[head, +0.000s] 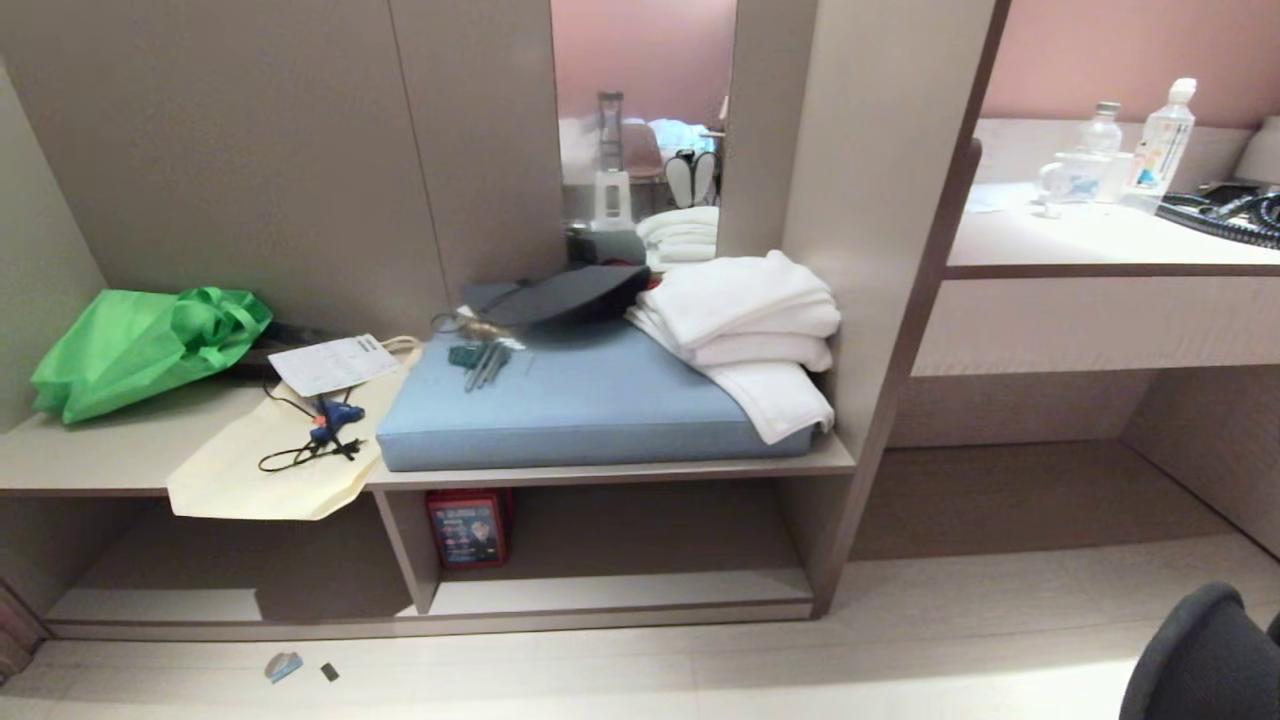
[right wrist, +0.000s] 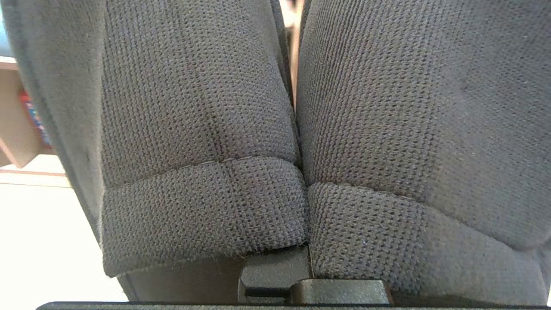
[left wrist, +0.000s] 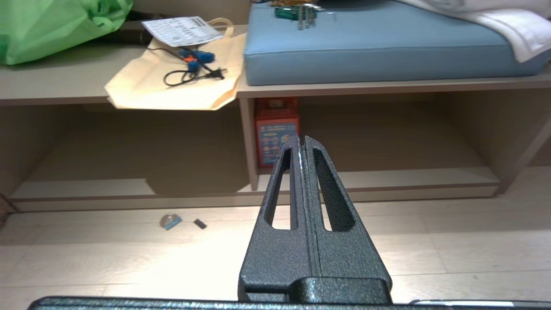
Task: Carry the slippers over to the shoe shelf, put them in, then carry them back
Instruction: Place the slippers into the shoe cabinet
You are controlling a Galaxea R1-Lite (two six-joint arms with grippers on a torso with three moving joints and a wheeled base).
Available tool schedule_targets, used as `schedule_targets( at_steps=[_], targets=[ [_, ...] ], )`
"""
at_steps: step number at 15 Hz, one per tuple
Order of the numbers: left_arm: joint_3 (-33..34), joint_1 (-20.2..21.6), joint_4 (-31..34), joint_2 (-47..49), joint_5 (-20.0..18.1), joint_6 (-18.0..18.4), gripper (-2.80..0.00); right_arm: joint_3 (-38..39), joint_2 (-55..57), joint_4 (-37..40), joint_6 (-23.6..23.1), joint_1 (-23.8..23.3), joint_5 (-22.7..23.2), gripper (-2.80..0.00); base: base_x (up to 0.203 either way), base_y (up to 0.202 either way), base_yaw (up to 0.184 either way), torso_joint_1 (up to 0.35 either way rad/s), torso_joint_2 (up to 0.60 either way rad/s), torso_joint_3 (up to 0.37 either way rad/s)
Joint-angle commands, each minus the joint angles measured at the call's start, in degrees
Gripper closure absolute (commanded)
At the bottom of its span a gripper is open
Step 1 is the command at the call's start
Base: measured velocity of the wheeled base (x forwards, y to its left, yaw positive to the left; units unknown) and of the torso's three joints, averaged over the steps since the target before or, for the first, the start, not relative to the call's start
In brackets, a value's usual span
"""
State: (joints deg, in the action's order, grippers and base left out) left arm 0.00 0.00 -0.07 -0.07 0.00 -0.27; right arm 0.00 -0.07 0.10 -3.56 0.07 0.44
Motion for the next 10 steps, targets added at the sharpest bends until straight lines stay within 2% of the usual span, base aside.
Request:
schedule_targets(
  at_steps=[1, 5, 10],
  targets=[
    [0.0, 0.0, 0.0, 0.0, 0.0, 0.0, 0.00, 0.0, 0.0, 0.0, 0.0, 0.0, 0.0, 0.00, 0.000, 0.193, -0.002, 0.002, 0.00, -0.001],
    [0.0, 0.0, 0.0, 0.0, 0.0, 0.0, 0.00, 0.0, 0.0, 0.0, -0.1, 0.0, 0.0, 0.00, 0.000, 0.149, -0.003, 0.003, 0.00, 0.003],
    [0.0, 0.0, 0.0, 0.0, -0.1, 0.0, 0.00, 0.0, 0.0, 0.0, 0.0, 0.0, 0.0, 0.00, 0.000, 0.000, 0.000, 0.000, 0.00, 0.000]
  ],
)
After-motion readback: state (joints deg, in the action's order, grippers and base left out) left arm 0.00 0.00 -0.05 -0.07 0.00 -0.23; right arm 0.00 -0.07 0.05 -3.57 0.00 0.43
